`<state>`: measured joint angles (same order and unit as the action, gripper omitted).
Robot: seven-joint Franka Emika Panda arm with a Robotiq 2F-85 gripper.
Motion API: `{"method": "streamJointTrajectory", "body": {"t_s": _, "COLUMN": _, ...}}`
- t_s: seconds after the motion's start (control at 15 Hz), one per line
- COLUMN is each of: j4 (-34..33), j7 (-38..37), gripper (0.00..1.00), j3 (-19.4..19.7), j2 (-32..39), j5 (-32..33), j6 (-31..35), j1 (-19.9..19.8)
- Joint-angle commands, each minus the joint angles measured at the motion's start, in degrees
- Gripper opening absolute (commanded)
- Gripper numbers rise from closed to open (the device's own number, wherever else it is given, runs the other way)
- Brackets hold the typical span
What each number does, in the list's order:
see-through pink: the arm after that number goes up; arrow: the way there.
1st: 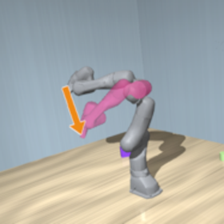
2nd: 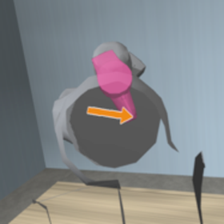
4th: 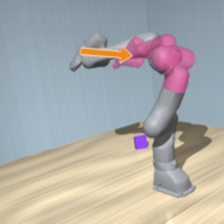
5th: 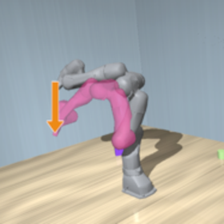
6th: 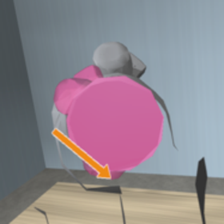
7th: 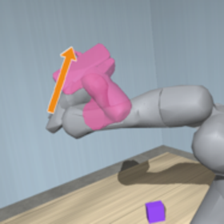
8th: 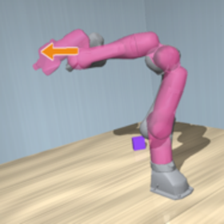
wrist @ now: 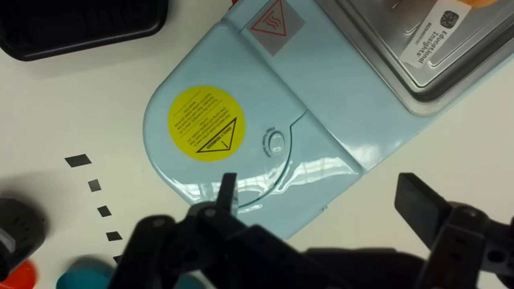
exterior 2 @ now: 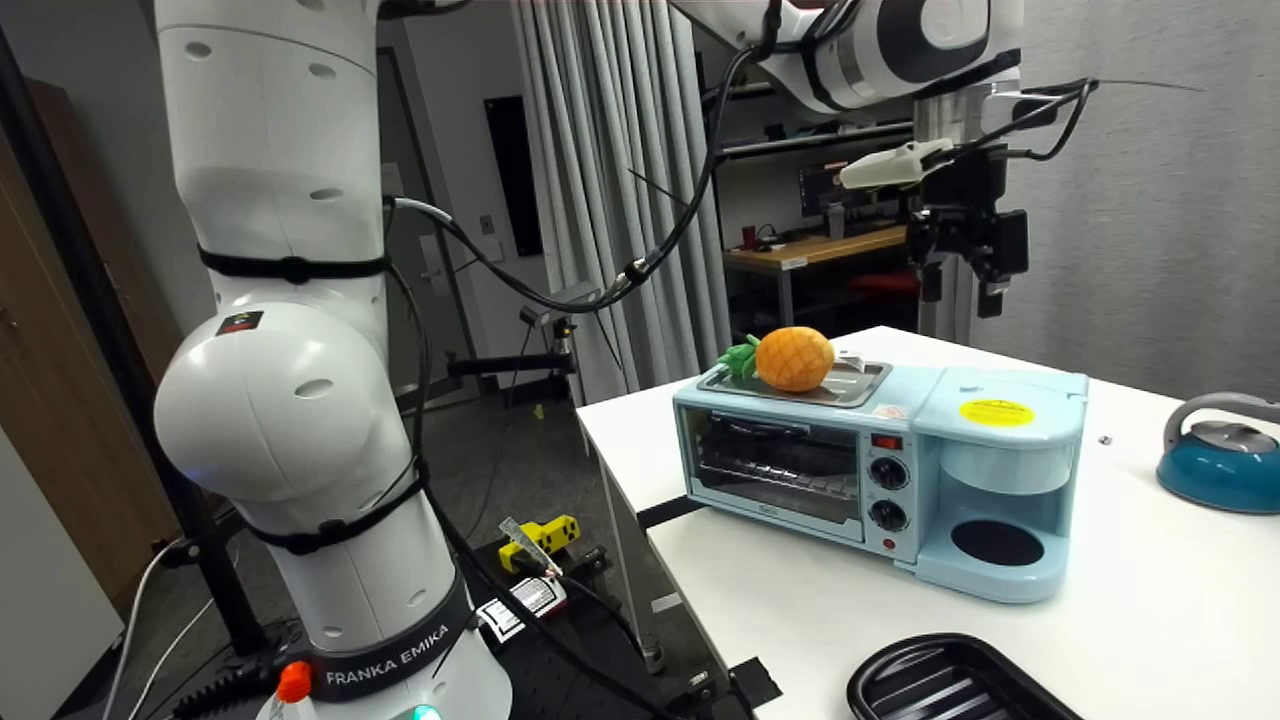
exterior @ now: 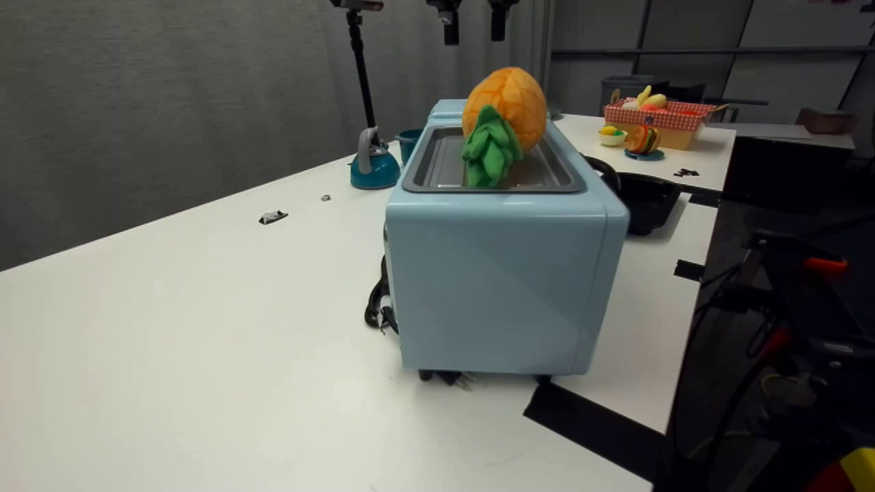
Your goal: Press the button on the top right side of the breakfast station to open the coffeemaker chamber
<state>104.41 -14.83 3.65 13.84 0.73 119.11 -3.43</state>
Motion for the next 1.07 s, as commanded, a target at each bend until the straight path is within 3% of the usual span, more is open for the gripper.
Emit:
{"method": "streamJointTrajectory", "body": {"t_s": 0.0, "j4": -3.1, "j7": -1.7, "gripper": 1.0, "j3": 0.8, "j2": 2.8, "j5": 0.9, "j6": -1.5, "j1": 0.6}}
{"method": "streamJointTrajectory", "body": {"t_s": 0.07, "j4": -3.3, "j7": -1.7, "gripper": 1.0, "j3": 0.9, "j2": 3.3, "j5": 0.9, "j6": -1.6, "j1": 0.6}}
{"method": "streamJointTrajectory", "body": {"t_s": 0.13, "j4": -3.3, "j7": -1.5, "gripper": 0.91, "j3": 1.0, "j2": 3.7, "j5": 0.5, "j6": -1.3, "j1": 0.5}}
{"method": "streamJointTrajectory", "body": {"t_s": 0.2, "j4": -3.3, "j7": -1.6, "gripper": 0.74, "j3": 1.0, "j2": 4.0, "j5": 0.6, "j6": -1.2, "j1": 0.5}}
{"method": "streamJointTrajectory", "body": {"t_s": 0.8, "j4": -3.0, "j7": -2.7, "gripper": 0.05, "j3": 1.6, "j2": 5.5, "j5": 0.9, "j6": -0.8, "j1": 0.7}}
{"method": "streamJointTrajectory", "body": {"t_s": 1.0, "j4": -3.1, "j7": -2.8, "gripper": 0.0, "j3": 1.6, "j2": 6.2, "j5": 0.8, "j6": -0.5, "j1": 0.7}}
